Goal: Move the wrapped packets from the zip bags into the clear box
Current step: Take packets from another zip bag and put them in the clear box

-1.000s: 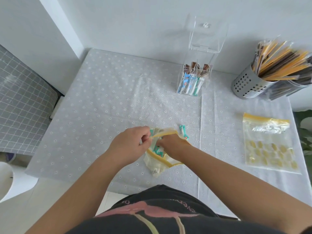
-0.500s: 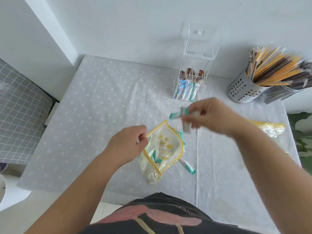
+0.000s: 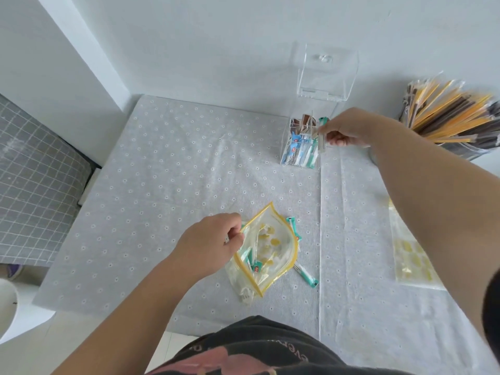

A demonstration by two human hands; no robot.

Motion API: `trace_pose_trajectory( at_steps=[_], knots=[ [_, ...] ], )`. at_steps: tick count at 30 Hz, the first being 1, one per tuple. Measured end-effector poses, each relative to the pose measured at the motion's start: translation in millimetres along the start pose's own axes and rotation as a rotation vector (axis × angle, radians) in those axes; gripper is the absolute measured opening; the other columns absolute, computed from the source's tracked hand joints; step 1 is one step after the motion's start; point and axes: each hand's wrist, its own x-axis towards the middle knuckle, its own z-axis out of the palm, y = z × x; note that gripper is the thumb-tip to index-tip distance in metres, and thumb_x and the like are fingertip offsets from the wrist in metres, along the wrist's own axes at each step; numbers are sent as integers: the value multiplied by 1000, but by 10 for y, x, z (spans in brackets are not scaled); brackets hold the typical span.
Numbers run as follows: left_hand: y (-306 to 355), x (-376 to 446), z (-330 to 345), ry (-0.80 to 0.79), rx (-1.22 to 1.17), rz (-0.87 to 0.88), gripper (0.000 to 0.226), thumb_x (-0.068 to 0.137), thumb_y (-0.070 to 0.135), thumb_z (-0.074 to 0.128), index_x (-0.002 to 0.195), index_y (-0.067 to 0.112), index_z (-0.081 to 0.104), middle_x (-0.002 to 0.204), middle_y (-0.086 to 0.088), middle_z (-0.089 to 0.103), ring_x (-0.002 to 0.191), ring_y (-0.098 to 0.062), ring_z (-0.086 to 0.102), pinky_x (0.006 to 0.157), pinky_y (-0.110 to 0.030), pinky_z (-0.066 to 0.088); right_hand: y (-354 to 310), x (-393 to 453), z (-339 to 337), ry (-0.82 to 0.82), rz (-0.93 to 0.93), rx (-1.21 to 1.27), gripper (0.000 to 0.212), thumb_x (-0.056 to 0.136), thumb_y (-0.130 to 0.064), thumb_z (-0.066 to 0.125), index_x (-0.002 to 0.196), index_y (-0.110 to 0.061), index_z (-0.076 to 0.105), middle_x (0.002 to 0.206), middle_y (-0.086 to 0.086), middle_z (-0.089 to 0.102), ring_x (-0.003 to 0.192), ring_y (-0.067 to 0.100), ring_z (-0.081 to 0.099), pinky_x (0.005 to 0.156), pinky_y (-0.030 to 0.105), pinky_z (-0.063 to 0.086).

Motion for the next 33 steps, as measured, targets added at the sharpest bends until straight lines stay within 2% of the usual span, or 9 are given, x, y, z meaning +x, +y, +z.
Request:
trace_pose_trajectory(
  at_steps=[4,11,14,20,23,26,28,30,33],
  knots=[
    [-18,4,7,0,2,-11,21,92,29,55,76,19,47,61,5,47,48,-11,36,50,-23,34,40,137,101,75,18,4,15,86,-13,69,91,0,66,67,9,58,51,14,49,46,24,41],
    [-24,36,25,-20,-1,-12,21,93,30,54,76,18,47,57,7,42,48,-10,36,50,-23,33,87,112,-25,290,-153,255,14,79,-5,75,71,-10,65,55,2,62,45,7,58,51,19,52],
    [-8,69,38,-28,-1,-10,21,93,28,54,77,18,47,55,7,41,47,-10,35,50,-24,33,158,60,-15,349,-189,118,9,80,-7,74,84,-9,67,68,6,64,55,10,59,55,17,56],
    [47,100,18,-22,-9,3,20,92,28,55,76,17,48,62,5,48,52,-10,40,52,-26,36,233,42,82,284,-196,-107,33,82,-17,75,113,-12,68,92,5,70,68,14,65,61,21,52],
    [44,86,-3,-10,-27,3,21,92,29,56,76,18,48,60,5,48,51,-9,41,52,-26,38,205,-120,130,408,-271,-188,29,86,-21,69,115,-16,66,101,2,71,80,19,68,72,33,59],
    [37,51,-21,-3,-50,-9,22,92,29,56,76,17,49,53,7,42,47,-10,38,51,-25,36,138,-565,349,469,-423,-141,15,91,-17,60,102,-22,69,95,3,70,62,10,57,59,26,52],
    [30,34,-30,-7,-46,-18,21,93,30,56,76,18,49,54,8,44,48,-10,39,52,-26,37,99,-996,588,362,-471,-47,19,89,-9,57,92,-22,71,81,1,70,55,12,55,55,23,50],
    [29,20,-36,-4,-42,-16,21,93,30,55,77,19,49,59,8,47,51,-9,43,54,-28,40,76,-1447,859,98,-478,-10,29,85,1,53,83,-20,73,68,1,68,55,17,56,50,23,46],
    [53,-9,-45,-1,-40,-12,19,93,31,54,77,22,49,68,10,51,57,-9,49,57,-29,42,116,-1779,1345,-308,-492,-296,30,85,-5,53,88,-23,76,83,-2,74,79,17,68,72,29,55]
  ],
)
